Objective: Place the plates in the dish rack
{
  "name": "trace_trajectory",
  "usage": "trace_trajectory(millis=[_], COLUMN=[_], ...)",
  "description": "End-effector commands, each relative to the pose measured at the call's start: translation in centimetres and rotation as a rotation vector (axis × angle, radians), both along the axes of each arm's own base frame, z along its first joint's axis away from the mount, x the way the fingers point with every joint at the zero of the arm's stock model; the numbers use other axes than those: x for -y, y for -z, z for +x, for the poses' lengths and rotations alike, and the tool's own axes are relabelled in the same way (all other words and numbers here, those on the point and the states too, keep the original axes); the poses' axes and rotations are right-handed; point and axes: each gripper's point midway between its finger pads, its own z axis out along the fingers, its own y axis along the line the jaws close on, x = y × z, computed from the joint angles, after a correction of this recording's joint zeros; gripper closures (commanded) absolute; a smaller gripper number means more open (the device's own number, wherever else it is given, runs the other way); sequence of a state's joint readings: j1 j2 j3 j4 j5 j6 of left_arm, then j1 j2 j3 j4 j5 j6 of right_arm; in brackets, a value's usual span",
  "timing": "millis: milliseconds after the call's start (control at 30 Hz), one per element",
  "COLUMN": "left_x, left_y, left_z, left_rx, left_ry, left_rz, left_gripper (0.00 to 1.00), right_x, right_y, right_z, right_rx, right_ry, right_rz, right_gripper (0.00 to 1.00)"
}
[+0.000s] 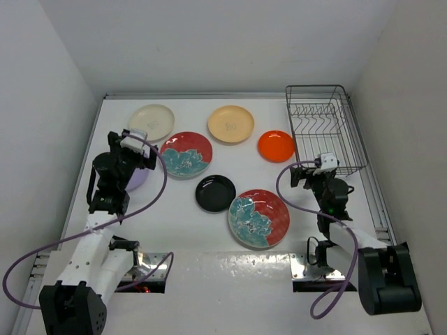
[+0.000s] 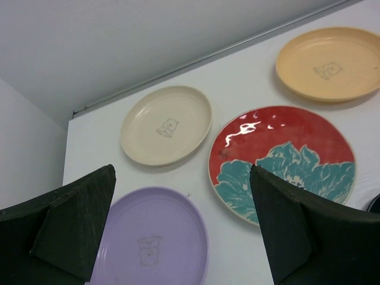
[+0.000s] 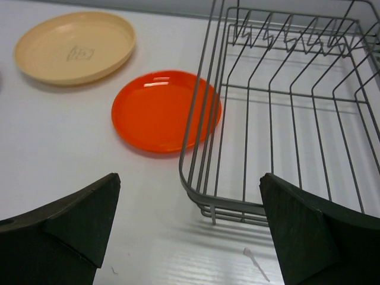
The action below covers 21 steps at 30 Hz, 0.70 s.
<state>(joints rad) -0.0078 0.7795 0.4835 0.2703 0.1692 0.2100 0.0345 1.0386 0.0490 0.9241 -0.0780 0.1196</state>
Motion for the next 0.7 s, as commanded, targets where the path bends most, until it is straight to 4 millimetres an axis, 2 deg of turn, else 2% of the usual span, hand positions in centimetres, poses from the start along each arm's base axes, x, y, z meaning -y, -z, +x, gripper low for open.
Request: trace_trajectory(millis=[0,33,67,100,133,167,200,233,267,300,333,367,400,467,500,567,600,633,667], left_x=[1.7,1.9,1.9,1.9,1.7,1.4,0.7,0.4,0.2,0.0,-0.2,-0.2,0.2,0.6,0.9,1.8,2.2,2.6,2.8], left_y=[-1.2,-1.6,-1.8,-2.5,-2.3,-2.7,-3.1,-4.1,-3.9,-4.7,-5.0,-4.7,-5.0,-4.6,-4.4,-4.1,-4.0,-3.5,-2.9], left_z=[-0.6,-0.7,-0.8,-0.8,-0.8,-0.8,-0.9,-1.1,-1.1,-1.3,-1.5,-1.6,-1.7,-2.1,-2.2,-2.5,-2.8,-2.9,-3.1], left_rx=[-0.077,-0.081,-0.087,-0.081,-0.093,-0.092,-0.082,-0.065,-0.076,-0.06,-0.068,-0.081,-0.081,-0.101,-0.111,-0.129,-0.136,-0.148,-0.17], left_ry=[0.095,0.108,0.108,0.108,0.091,0.07,0.026,0.006,-0.011,-0.023,-0.034,-0.035,-0.012,0.012,0.029,0.076,0.09,0.114,0.121], left_rz=[0.009,0.018,0.018,0.019,0.008,-0.01,-0.019,-0.03,-0.044,-0.053,-0.053,-0.052,-0.054,-0.055,-0.056,-0.071,-0.09,-0.093,-0.108], left_gripper=[0.0,0.0,0.0,0.0,0.0,0.0,0.0,0.0,0.0,0.0,0.0,0.0,0.0,0.0,0.0,0.0,0.0,0.0,0.0], right_x=[-1.5,-1.7,-1.7,-1.9,-2.0,-2.1,-2.6,-3.5,-4.3,-5.1,-5.3,-5.4,-4.6,-3.7,-2.4,-2.9,-5.0,-5.6,-6.2], right_y=[3.4,2.6,2.9,1.6,1.9,-0.2,-1.3,-3.1,-4.1,-4.8,-3.7,-6.2,-5.8,-9.2,-10.6,-11.5,-11.2,-10.4,-7.6], right_z=[-1.7,-1.5,-1.8,-1.4,-1.8,-1.3,-1.4,-1.7,-2.1,-2.4,-3.6,-3.5,-4.0,-3.2,-2.7,-3.2,-4.4,-4.8,-6.2], right_rx=[-0.174,-0.165,-0.192,-0.168,-0.221,-0.194,-0.2,-0.253,-0.262,-0.256,-0.346,-0.347,-0.391,-0.346,-0.338,-0.355,-0.391,-0.427,-0.54], right_ry=[-0.097,-0.111,-0.113,-0.113,-0.114,-0.11,-0.121,-0.178,-0.223,-0.303,-0.336,-0.345,-0.323,-0.254,-0.107,-0.03,-0.142,-0.165,-0.149], right_rz=[-0.024,-0.023,-0.019,-0.007,0.006,0.035,0.086,0.086,0.084,0.013,-0.011,-0.041,-0.085,-0.088,0.019,0.256,0.313,0.341,0.402], right_gripper=[0.0,0.0,0.0,0.0,0.0,0.0,0.0,0.0,0.0,0.0,0.0,0.0,0.0,0.0,0.0,0.0,0.09,0.33,0.41])
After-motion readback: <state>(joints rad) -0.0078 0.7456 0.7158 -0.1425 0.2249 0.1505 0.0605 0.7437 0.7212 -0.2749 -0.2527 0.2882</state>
